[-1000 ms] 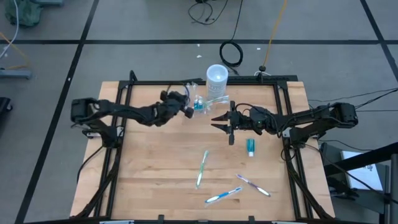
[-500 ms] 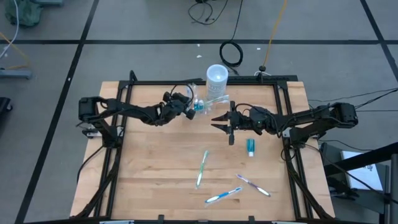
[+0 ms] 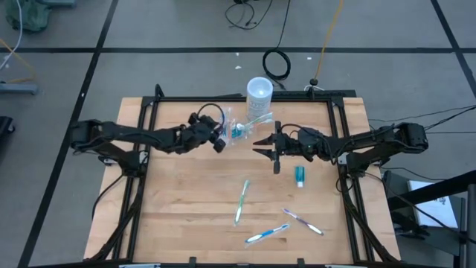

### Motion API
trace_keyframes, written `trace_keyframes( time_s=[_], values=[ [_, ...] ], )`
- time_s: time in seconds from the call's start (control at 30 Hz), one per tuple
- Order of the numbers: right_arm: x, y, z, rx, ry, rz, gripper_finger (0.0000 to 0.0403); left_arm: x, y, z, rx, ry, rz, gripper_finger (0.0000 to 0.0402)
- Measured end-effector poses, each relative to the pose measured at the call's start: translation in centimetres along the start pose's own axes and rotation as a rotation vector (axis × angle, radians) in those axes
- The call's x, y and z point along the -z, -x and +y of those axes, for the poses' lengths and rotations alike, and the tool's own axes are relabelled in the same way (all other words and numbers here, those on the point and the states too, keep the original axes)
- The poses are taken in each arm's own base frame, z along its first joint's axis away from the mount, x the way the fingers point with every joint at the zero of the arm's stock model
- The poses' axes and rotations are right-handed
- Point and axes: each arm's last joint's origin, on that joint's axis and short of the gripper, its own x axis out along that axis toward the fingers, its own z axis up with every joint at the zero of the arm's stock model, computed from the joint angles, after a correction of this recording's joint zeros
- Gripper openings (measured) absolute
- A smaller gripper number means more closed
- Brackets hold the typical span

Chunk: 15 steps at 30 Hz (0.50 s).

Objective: Pick & Place toothbrushing station
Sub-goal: Put the purple toothbrush into the transparent organizer

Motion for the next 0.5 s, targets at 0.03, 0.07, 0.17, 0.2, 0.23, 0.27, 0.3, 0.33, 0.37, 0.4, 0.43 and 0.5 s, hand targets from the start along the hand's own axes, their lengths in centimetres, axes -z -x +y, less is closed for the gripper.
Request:
trace_keyframes(
  time_s=[0.03, 0.07, 0.17, 0.2, 0.23, 0.27, 0.3, 0.33, 0.37, 0.4, 0.43, 0.5],
  values=[
    [0.1, 0.0, 0.0, -0.001, -0.001, 0.007, 0.0089, -0.3, 0.5, -0.1, 0.011, 0.005, -0.012, 0.0112],
    [0.1, 0.0, 0.0, -0.003, 0.0, 0.014, 0.0089, -0.5, 1.1, -0.1, 0.025, 0.016, -0.023, 0.0115],
    [0.6, 0.0, 0.2, -0.055, 0.041, 0.055, 0.0089, -1.0, 2.6, -0.5, 0.086, 0.03, -0.045, 0.0117],
    [0.7, 0.0, 0.3, -0.084, 0.06, 0.071, 0.0089, -1.1, 2.9, -0.7, 0.116, 0.023, -0.046, 0.0117],
    [0.9, 0.1, 0.5, -0.112, 0.074, 0.084, 0.0089, -1.1, 3.2, -0.9, 0.15, 0.013, -0.041, 0.0117],
    [1.0, 0.1, 0.8, -0.14, 0.082, 0.094, 0.009, -1.0, 3.5, -1.1, 0.179, 0.004, -0.035, 0.0117],
    [1.0, 0.1, 1.0, -0.163, 0.092, 0.099, 0.0092, -1.0, 3.7, -1.3, 0.208, -0.001, -0.032, 0.0118],
    [1.1, 0.1, 1.2, -0.176, 0.101, 0.102, 0.0095, -1.0, 3.8, -1.6, 0.235, -0.003, -0.03, 0.0118],
    [1.1, 0.1, 1.5, -0.183, 0.112, 0.103, 0.01, -0.9, 4.0, -1.7, 0.252, -0.009, -0.028, 0.0118],
    [1.1, 0.1, 1.7, -0.192, 0.122, 0.1, 0.0106, -0.9, 4.0, -1.9, 0.266, -0.021, -0.024, 0.0118],
    [1.0, 0.2, 1.9, -0.201, 0.13, 0.095, 0.0114, -0.8, 4.1, -2.0, 0.275, -0.033, -0.024, 0.0118],
    [1.0, 0.2, 2.4, -0.218, 0.134, 0.09, 0.0131, -0.8, 4.2, -2.1, 0.281, -0.045, -0.024, 0.0118]
  ],
)
